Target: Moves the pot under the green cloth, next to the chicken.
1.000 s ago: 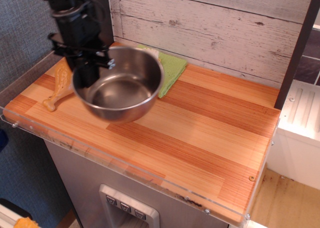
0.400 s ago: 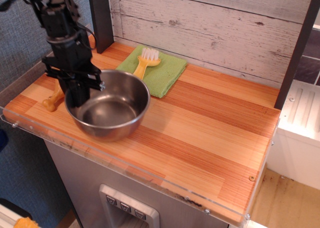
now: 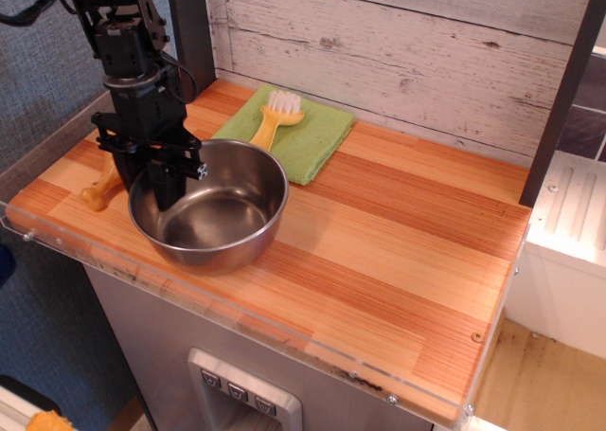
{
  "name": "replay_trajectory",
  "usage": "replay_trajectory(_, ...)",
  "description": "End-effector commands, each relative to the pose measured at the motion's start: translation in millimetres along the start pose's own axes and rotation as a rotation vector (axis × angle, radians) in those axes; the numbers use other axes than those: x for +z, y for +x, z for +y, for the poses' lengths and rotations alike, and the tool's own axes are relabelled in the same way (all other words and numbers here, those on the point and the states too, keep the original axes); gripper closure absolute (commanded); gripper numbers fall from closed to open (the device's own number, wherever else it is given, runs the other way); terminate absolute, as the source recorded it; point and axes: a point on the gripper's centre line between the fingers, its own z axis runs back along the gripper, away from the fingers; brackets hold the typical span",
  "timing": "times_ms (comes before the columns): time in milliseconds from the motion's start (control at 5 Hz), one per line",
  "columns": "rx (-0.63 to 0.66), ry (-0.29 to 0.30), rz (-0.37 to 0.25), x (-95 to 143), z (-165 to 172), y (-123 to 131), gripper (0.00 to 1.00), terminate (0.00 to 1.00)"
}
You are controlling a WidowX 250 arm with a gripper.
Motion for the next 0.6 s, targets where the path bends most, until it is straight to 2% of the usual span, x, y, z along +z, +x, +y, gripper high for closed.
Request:
replay_trajectory(0,-0.050,0.105,-0.085,55,2,-10,0.00,0.00)
replay_trajectory(200,-0.081,0.152,-0.104,78,-15,-9,0.00,0.00)
replay_trajectory(400,-0.096,0.115,-0.107,82,-28,-4,0.00,0.00)
